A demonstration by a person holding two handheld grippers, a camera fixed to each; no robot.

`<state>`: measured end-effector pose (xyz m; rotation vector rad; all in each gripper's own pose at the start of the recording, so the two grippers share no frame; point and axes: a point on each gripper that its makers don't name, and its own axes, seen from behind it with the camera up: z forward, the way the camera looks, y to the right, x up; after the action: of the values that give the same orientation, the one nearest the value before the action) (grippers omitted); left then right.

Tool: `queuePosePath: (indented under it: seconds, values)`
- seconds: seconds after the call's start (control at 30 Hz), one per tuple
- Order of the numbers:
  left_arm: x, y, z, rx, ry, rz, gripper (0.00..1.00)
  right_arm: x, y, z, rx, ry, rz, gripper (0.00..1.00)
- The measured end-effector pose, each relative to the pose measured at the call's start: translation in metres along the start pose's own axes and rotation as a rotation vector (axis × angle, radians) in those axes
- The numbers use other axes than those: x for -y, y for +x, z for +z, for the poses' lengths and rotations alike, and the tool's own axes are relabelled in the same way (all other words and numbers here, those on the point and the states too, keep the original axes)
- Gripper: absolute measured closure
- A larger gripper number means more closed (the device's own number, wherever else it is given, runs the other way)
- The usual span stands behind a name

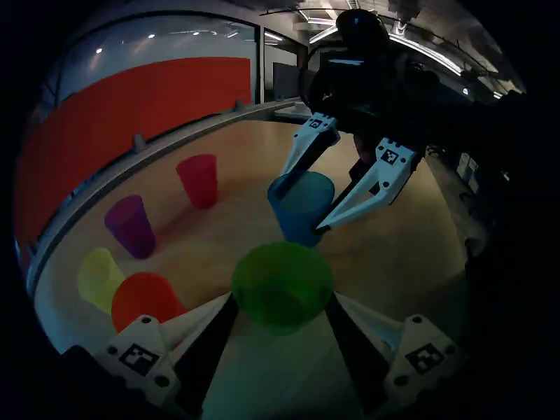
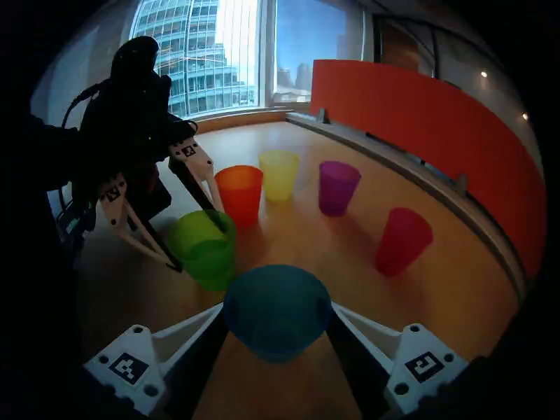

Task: Pour water

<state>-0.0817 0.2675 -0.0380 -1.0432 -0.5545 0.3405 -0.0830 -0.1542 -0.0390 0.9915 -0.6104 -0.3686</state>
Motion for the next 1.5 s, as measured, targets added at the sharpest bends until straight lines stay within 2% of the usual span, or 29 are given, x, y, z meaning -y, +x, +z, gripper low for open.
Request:
queuePosePath:
  seconds: [0.07,0.13,0.3,0.7,1.17,1.23,1.3,1.5]
  values:
    - [0.001,0.001,0.000,-0.004,0.006,0.001,0.03,0.000,0.000,0.000,-0.001,0.001,0.002,0.08]
    - [0.003,0.001,0.000,0.001,0.012,-0.001,0.01,0.001,-0.001,0.000,0.000,0.001,0.002,0.08]
    - [0.004,-0.001,-0.001,0.009,0.014,-0.002,0.01,0.002,-0.001,0.000,-0.002,0.001,0.002,0.08]
    - [-0.002,-0.006,-0.006,0.017,0.013,0.008,0.00,0.003,-0.007,0.004,-0.002,-0.003,0.018,0.08]
    - [-0.005,-0.016,-0.013,0.030,0.019,-0.011,0.00,0.002,-0.012,0.006,0.004,-0.013,0.023,0.08]
    - [-0.006,-0.018,-0.014,0.033,0.019,-0.010,0.01,0.002,-0.014,0.007,0.008,-0.017,0.027,0.06]
    - [-0.006,-0.019,-0.015,0.034,0.019,-0.010,0.01,0.002,-0.015,0.006,0.009,-0.021,0.031,0.00]
    - [-0.006,-0.021,-0.021,0.028,0.028,-0.022,0.00,-0.002,-0.015,0.001,0.000,-0.044,0.051,0.00]
